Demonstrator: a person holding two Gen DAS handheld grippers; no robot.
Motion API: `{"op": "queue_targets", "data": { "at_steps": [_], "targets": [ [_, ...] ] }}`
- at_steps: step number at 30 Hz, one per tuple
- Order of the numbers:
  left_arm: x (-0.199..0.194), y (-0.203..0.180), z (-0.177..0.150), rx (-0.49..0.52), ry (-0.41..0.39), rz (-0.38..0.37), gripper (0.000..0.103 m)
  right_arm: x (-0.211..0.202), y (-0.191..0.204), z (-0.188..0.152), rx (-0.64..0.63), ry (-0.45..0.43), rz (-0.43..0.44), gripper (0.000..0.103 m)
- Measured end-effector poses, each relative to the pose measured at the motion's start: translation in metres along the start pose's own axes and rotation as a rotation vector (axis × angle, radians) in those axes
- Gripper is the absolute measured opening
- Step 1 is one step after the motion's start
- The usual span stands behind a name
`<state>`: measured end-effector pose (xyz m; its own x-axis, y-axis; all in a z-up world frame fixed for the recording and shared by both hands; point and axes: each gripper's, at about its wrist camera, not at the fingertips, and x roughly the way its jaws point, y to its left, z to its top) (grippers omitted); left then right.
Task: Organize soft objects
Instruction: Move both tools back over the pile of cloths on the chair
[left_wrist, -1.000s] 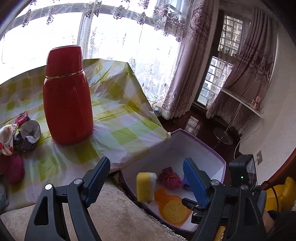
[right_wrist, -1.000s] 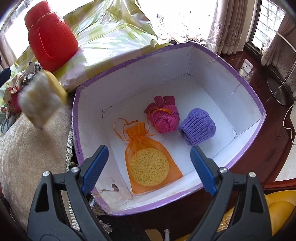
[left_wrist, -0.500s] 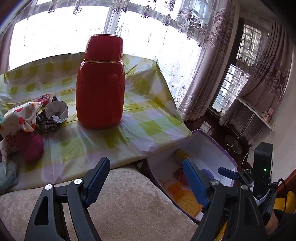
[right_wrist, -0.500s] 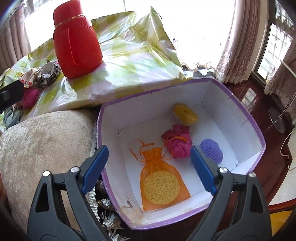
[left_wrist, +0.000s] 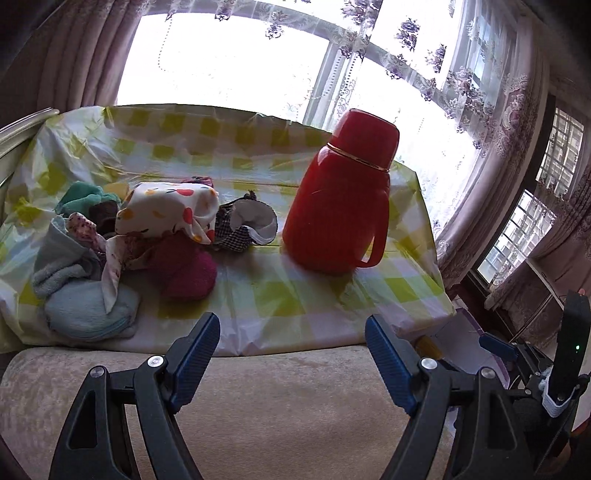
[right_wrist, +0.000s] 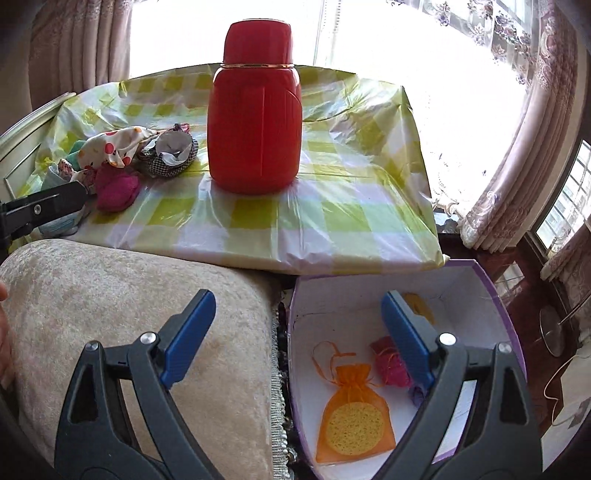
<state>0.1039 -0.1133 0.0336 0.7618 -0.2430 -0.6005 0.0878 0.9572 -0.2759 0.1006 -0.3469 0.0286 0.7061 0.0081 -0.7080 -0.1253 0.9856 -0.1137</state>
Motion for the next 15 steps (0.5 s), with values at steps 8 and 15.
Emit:
{"op": "queue_targets", "data": {
  "at_steps": [8,15],
  "targets": [
    [-0.019,0.073,0.008,-0.138,-0.057,0.128,0.082,0.005,0.032,0.022,-0.001,-0.007,0.085,0.092],
    [-0.026,0.122,0.009,-0.244,-0.076,0.189,0.081,0.013,0.078,0.045,-0.07,-0.021,0.183,0.092]
  ]
}}
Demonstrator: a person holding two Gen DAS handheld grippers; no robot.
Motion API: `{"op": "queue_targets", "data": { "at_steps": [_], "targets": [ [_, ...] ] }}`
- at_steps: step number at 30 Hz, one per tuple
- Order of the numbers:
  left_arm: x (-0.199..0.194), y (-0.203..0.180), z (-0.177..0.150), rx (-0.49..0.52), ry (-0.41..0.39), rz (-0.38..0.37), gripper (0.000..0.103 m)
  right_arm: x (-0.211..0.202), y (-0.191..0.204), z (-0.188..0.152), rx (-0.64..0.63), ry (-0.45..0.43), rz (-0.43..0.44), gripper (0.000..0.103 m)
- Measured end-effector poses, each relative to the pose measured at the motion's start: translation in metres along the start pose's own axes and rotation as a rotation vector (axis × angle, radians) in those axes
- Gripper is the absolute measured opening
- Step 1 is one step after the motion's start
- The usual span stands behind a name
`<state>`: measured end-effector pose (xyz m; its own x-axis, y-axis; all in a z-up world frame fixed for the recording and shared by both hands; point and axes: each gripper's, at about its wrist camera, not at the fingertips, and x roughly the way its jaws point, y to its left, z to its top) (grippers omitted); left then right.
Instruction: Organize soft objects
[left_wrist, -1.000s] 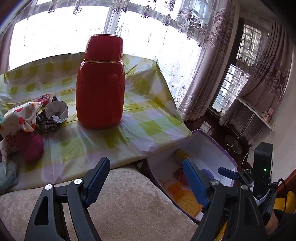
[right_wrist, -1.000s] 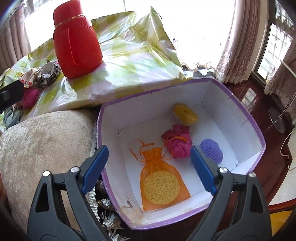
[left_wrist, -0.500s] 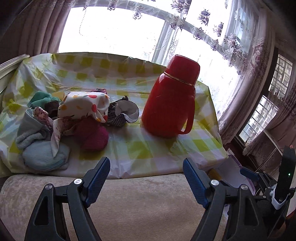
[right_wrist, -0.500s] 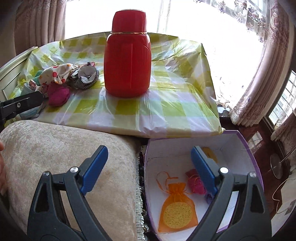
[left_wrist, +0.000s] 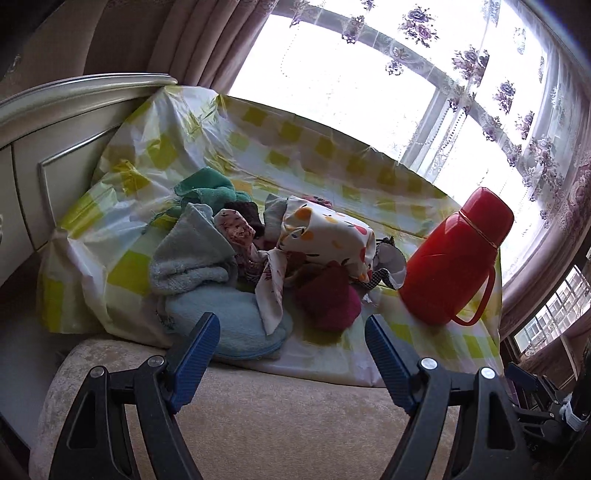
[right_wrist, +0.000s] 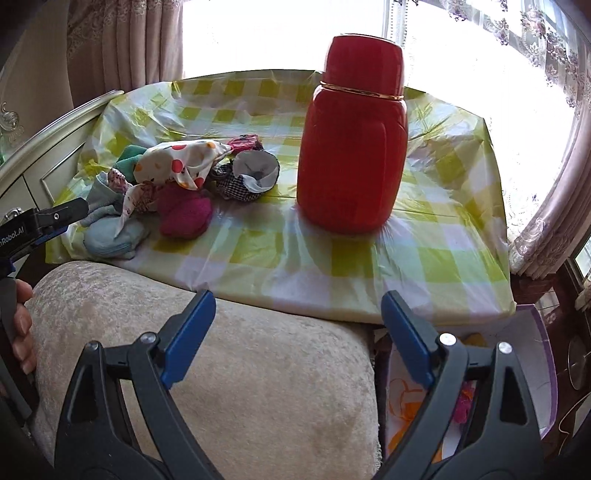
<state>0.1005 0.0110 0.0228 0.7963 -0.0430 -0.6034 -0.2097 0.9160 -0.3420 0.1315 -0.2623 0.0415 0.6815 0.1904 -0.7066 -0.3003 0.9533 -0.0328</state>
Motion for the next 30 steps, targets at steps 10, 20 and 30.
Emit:
{"op": "queue_targets", "data": {
  "at_steps": [10,20,30],
  "targets": [
    [0.012,0.054,0.015,-0.123,0.018,0.086,0.079,0.028,0.046,0.042,-0.039,-0.011,0.088,0.096],
    [0.05,0.076,0.035,-0.11,0.077,0.138,0.078,0.065,0.086,0.102,0.012,0.014,0.167,0.101],
    [0.078,0.077,0.04,-0.095,0.108,0.146,0.072,0.125,0.121,0.151,0.038,0.1,0.164,0.101]
  ]
}}
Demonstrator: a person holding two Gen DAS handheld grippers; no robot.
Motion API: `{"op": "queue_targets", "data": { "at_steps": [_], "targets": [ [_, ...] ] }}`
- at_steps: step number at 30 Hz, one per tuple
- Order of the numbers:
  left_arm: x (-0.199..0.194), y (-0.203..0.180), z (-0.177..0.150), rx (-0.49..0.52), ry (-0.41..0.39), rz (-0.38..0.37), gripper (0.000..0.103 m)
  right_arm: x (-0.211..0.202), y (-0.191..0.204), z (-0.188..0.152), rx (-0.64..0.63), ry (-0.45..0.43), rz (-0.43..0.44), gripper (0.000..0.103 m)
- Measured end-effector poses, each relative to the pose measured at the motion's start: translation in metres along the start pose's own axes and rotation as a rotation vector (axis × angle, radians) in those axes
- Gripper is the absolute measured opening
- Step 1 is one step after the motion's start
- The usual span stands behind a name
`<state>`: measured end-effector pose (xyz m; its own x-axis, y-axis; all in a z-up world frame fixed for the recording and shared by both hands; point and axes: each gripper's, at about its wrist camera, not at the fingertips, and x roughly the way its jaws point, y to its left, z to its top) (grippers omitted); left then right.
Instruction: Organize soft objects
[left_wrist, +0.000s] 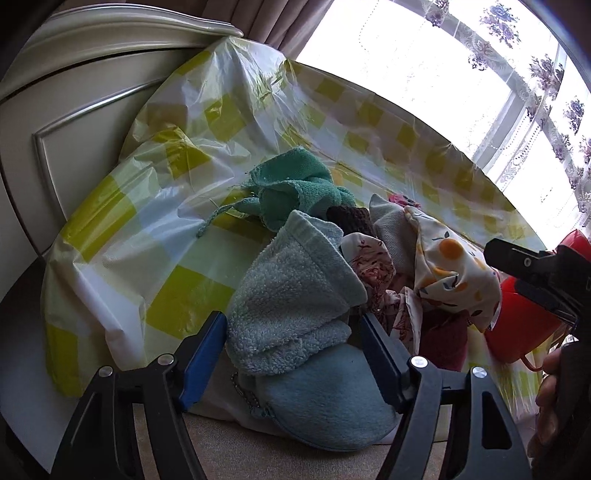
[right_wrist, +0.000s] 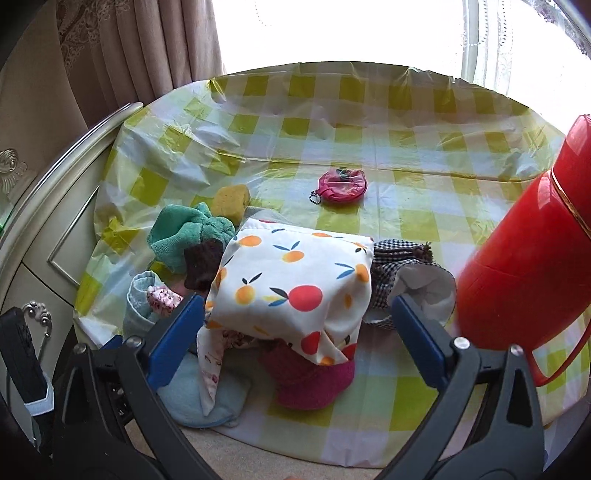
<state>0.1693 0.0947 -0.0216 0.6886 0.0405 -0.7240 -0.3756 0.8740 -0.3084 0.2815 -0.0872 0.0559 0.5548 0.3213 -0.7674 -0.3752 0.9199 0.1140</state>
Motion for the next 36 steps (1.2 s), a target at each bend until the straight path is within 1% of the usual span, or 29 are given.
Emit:
{"op": "queue_targets", "data": {
  "at_steps": [2,6,11,14,16,18,20,23,26,28,31,35,36],
  "targets": [
    [0.004,-0.001,-0.001,0.005,0.007,-0.004,0.066,0.011,0.003,0.006,0.0,0.013,-0.017,0.101],
    [0.007,-0.001,-0.002,0.006,0.014,-0.02,0.058,0.032,0.009,0.013,-0.014,0.04,-0.044,0.101],
    [0.008,0.001,-0.003,-0.002,0.013,-0.043,0.039,0.051,0.017,0.012,-0.041,0.063,-0.083,0.103],
    [0.007,0.003,-0.004,-0.006,0.006,-0.055,0.034,0.053,0.016,0.01,-0.043,0.045,-0.103,0.102],
    [0.005,0.005,-0.005,-0.012,0.0,-0.063,0.03,0.054,0.018,0.006,-0.062,0.046,-0.109,0.093],
    [0.002,0.006,-0.006,-0.019,-0.014,-0.072,0.028,0.053,0.021,0.001,-0.086,0.035,-0.117,0.089],
    [-0.001,0.008,-0.006,-0.025,-0.03,-0.081,0.025,0.047,0.023,-0.004,-0.095,0.002,-0.115,0.085],
    [-0.005,0.008,-0.006,-0.029,-0.052,-0.088,0.022,0.037,0.022,-0.01,-0.095,-0.046,-0.099,0.079],
    [-0.011,0.008,-0.007,-0.031,-0.08,-0.091,0.021,0.031,0.02,-0.016,-0.092,-0.07,-0.08,0.073],
    [-0.016,0.008,-0.008,-0.033,-0.104,-0.093,0.021,0.026,0.017,-0.018,-0.086,-0.082,-0.075,0.062],
    [-0.021,0.009,-0.007,-0.035,-0.131,-0.095,0.021,0.02,0.012,-0.022,-0.078,-0.089,-0.052,0.058],
    [-0.022,0.008,-0.007,-0.035,-0.136,-0.095,0.02,0.014,0.009,-0.03,-0.089,-0.095,-0.036,0.054],
    [-0.023,0.008,-0.007,-0.034,-0.14,-0.093,0.02,0.013,0.008,-0.032,-0.085,-0.097,-0.031,0.052]
  ]
}}
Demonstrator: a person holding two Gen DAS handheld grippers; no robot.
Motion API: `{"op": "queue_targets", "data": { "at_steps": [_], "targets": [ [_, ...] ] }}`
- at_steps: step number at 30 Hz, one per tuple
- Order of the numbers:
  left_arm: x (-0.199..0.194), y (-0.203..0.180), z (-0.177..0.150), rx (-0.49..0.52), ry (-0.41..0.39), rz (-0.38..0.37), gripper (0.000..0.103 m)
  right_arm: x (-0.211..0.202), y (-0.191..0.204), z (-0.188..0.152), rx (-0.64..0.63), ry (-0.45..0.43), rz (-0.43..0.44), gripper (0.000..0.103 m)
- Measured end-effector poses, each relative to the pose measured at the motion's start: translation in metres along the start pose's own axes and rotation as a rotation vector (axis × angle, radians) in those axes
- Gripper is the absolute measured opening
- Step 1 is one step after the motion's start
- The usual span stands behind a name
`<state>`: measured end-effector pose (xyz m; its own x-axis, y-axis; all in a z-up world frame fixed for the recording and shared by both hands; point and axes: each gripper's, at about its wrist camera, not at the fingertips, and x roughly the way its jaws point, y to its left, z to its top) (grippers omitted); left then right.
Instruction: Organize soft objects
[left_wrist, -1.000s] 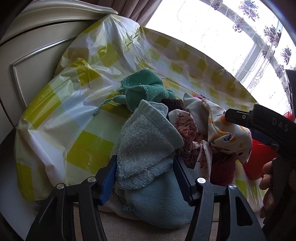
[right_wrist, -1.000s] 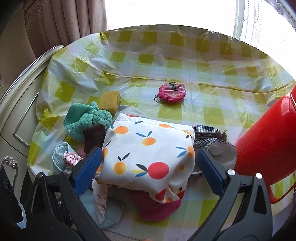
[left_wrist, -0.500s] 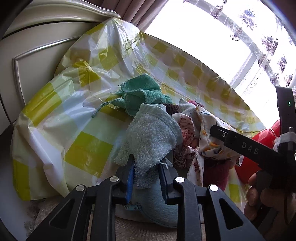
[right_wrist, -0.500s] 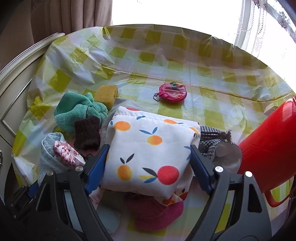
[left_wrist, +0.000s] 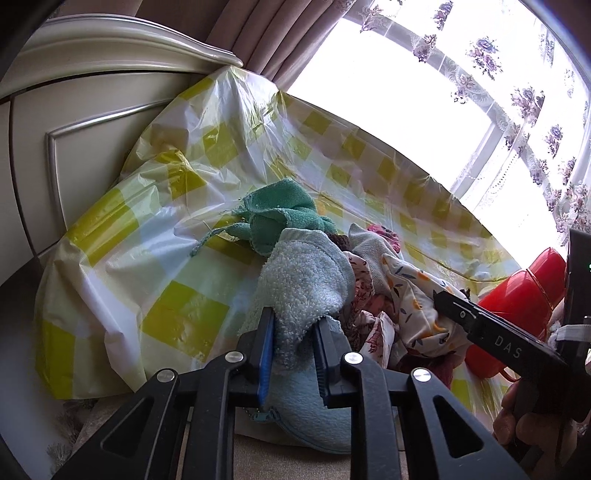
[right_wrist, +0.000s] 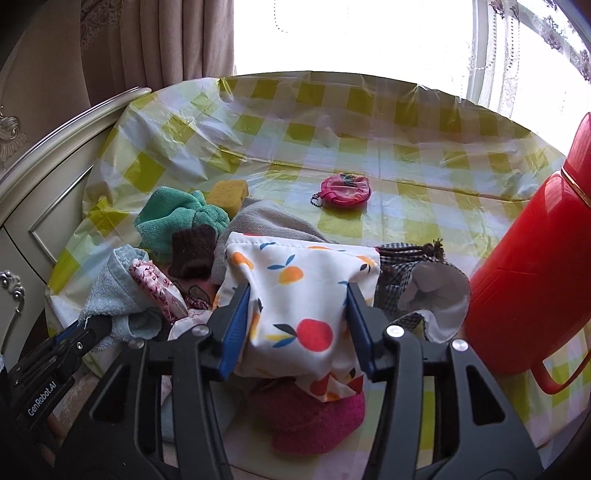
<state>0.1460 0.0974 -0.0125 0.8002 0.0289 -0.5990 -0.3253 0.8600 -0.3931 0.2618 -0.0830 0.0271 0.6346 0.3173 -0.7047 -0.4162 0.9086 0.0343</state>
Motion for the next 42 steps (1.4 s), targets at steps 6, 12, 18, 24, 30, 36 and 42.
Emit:
{"op": "queue_targets", "data": {
  "at_steps": [6,12,18,24,30,36,42],
  "targets": [
    [-0.008,0.0,0.0,0.002,-0.04,0.002,0.019,-0.022,-0.005,-0.001,0.001,-0.065,0.03,0.048],
    [-0.016,-0.001,0.0,0.004,-0.079,0.001,0.017,-0.046,-0.012,0.0,0.018,-0.127,0.051,0.048],
    [-0.028,-0.008,0.0,0.033,-0.121,0.006,0.012,-0.066,-0.02,-0.008,0.027,-0.145,0.058,0.048],
    [-0.038,-0.013,-0.001,0.058,-0.135,0.009,0.011,-0.081,-0.034,-0.022,0.06,-0.131,0.07,0.048],
    [-0.065,-0.023,-0.004,0.097,-0.239,0.058,0.011,-0.097,-0.05,-0.037,0.086,-0.128,0.067,0.048],
    [-0.088,-0.032,0.007,0.119,-0.341,0.114,0.011,-0.107,-0.073,-0.051,0.13,-0.117,0.052,0.048],
    [-0.102,-0.052,0.009,0.156,-0.361,0.091,0.003,-0.124,-0.098,-0.066,0.162,-0.128,0.022,0.048]
  ]
}}
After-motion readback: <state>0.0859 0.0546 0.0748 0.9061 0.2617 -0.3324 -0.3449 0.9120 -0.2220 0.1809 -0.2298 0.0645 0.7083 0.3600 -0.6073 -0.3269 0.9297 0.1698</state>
